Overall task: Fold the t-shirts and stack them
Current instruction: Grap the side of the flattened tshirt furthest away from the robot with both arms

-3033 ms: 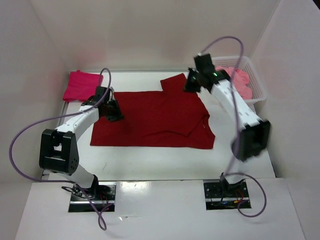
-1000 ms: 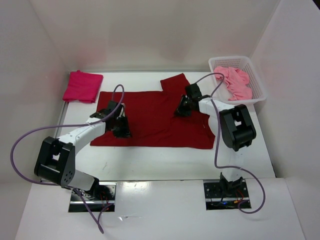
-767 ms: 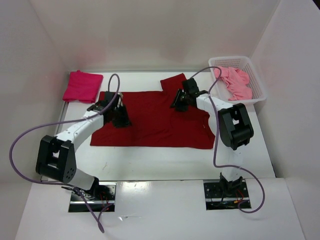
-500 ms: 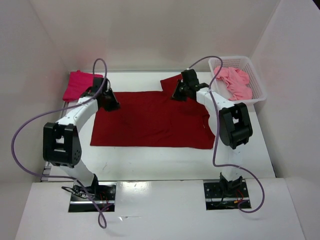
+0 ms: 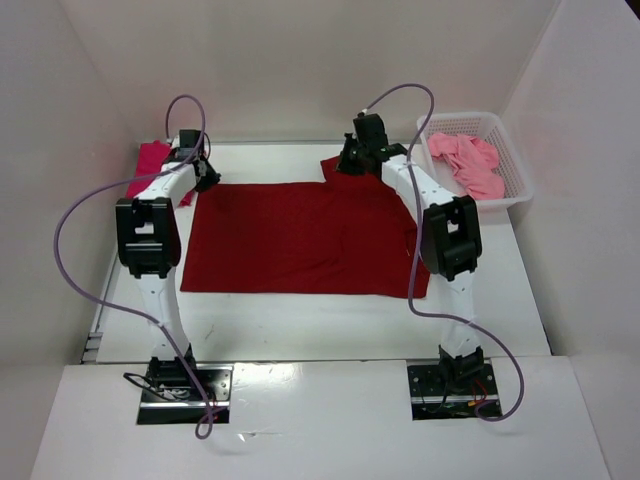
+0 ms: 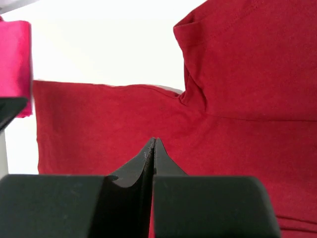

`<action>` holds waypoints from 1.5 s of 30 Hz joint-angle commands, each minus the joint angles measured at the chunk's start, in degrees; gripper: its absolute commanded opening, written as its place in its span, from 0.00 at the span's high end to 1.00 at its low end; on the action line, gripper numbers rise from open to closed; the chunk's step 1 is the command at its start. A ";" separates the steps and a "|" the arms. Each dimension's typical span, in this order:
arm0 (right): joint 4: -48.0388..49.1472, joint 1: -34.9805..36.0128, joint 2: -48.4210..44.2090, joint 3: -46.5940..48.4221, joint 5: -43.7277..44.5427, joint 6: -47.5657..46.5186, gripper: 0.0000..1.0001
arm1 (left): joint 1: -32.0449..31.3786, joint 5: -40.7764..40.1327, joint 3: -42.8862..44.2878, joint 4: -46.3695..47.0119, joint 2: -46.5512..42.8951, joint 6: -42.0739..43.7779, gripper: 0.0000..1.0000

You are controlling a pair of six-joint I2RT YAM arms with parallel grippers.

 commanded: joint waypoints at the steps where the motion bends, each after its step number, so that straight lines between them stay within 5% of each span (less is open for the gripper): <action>1: -2.08 -0.65 2.22 5.06 -0.09 -1.91 1.00 | 1.06 -5.20 7.14 -0.31 5.25 0.23 0.65; 7: -2.61 -1.18 3.38 6.39 -2.01 -2.96 1.00 | 2.37 -8.10 15.50 -2.24 11.23 2.16 0.52; 13: -2.61 -3.02 3.90 6.92 -3.69 -2.43 0.99 | 2.90 -9.25 26.84 -7.61 18.71 5.24 0.52; 27: -3.22 -4.08 4.43 8.67 -4.83 -2.43 0.97 | 2.90 -4.69 13.77 -1.28 13.97 5.85 0.54; 37: -3.22 -4.08 5.39 8.31 -4.83 -2.43 0.92 | 2.37 -4.16 16.30 -0.57 16.35 5.85 0.53; 42: -7.17 -4.60 12.33 20.32 -1.95 -2.96 0.68 | 1.76 -4.15 15.34 0.82 14.86 5.85 0.76; 45: -10.58 -5.22 18.91 31.81 0.96 -2.96 0.64 | 1.76 -4.68 13.85 0.83 13.63 6.38 0.84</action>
